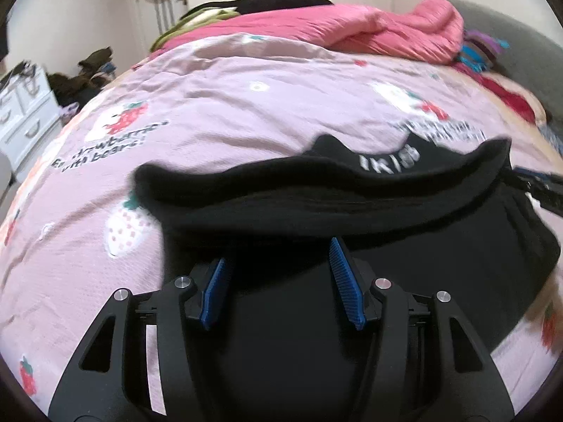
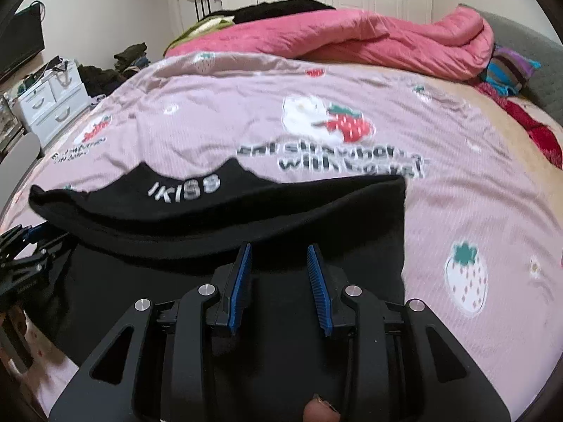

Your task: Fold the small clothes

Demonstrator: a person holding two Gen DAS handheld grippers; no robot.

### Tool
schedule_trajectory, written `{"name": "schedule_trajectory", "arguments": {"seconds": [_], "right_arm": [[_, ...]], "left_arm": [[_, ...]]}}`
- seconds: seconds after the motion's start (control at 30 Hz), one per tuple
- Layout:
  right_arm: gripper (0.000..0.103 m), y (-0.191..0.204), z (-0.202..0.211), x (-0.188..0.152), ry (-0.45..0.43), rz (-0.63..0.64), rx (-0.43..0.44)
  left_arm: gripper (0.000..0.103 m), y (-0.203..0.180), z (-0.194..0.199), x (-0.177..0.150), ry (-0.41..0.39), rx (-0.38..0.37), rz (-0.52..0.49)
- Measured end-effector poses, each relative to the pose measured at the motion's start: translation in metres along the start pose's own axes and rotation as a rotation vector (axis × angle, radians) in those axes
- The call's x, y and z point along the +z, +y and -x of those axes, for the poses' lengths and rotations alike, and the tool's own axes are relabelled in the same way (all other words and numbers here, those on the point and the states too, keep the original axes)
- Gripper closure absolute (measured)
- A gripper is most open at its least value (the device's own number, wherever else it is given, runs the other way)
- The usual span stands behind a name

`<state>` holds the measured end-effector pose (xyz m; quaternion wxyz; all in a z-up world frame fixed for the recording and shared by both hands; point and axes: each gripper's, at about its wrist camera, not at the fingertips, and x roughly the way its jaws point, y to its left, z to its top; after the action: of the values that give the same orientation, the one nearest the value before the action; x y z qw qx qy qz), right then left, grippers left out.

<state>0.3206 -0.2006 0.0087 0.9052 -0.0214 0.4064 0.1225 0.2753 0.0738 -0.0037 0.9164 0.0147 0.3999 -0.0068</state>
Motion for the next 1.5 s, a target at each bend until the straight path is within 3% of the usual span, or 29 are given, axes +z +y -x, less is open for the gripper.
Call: {"name": "schedule_trajectory", "arguments": {"seconds": [0.23, 0.37, 0.47, 0.57, 0.7, 0.73, 0.77, 0.8, 0.9, 1.0, 1.13, 1.27, 1.33, 1.5], "right_arm": [[0.071, -0.023, 0.010, 0.024, -0.067, -0.052, -0.014], [0.071, -0.047, 0.011, 0.026, -0.072, -0.102, -0.040], [0.071, -0.064, 0.006, 0.017, -0.046, -0.139, -0.029], [0.059, -0.072, -0.007, 0.007, 0.007, -0.151, -0.029], [0.059, -0.070, -0.026, -0.002, 0.074, -0.146, 0.016], [0.061, -0.068, -0.029, -0.003, 0.081, -0.141, 0.031], [0.081, -0.066, -0.031, -0.004, 0.085, -0.133, 0.037], [0.094, -0.064, -0.031, -0.005, 0.079, -0.120, 0.021], [0.100, -0.063, -0.022, -0.003, 0.030, -0.112, 0.021], [0.100, -0.067, -0.005, 0.004, -0.053, -0.127, 0.029], [0.100, -0.069, -0.009, 0.009, -0.078, -0.125, 0.005], [0.100, -0.071, -0.031, 0.002, -0.005, -0.135, -0.033], [0.100, -0.071, -0.038, -0.003, 0.021, -0.138, -0.051], [0.091, -0.071, -0.031, -0.009, 0.018, -0.132, -0.088]], "left_arm": [[0.055, 0.050, 0.025, 0.023, -0.109, 0.033, 0.137], [0.052, 0.076, 0.033, 0.025, -0.125, 0.039, 0.211], [0.051, 0.088, 0.031, 0.022, -0.100, 0.045, 0.235], [0.047, 0.090, 0.016, 0.016, -0.034, 0.027, 0.229], [0.047, 0.082, -0.007, 0.007, 0.029, -0.003, 0.228], [0.051, 0.080, -0.011, 0.005, 0.035, -0.001, 0.221], [0.064, 0.078, -0.015, 0.004, 0.042, -0.002, 0.210], [0.095, 0.076, -0.019, 0.002, 0.048, -0.024, 0.197], [0.099, 0.074, -0.014, 0.004, 0.032, -0.025, 0.182], [0.099, 0.077, 0.004, 0.011, -0.035, -0.007, 0.180], [0.099, 0.079, 0.016, 0.018, -0.086, 0.018, 0.169], [0.098, 0.076, -0.009, 0.011, -0.018, 0.037, 0.159], [0.092, 0.074, -0.022, 0.006, 0.029, 0.061, 0.142], [0.077, 0.074, -0.013, 0.002, 0.019, 0.087, 0.143]]}}
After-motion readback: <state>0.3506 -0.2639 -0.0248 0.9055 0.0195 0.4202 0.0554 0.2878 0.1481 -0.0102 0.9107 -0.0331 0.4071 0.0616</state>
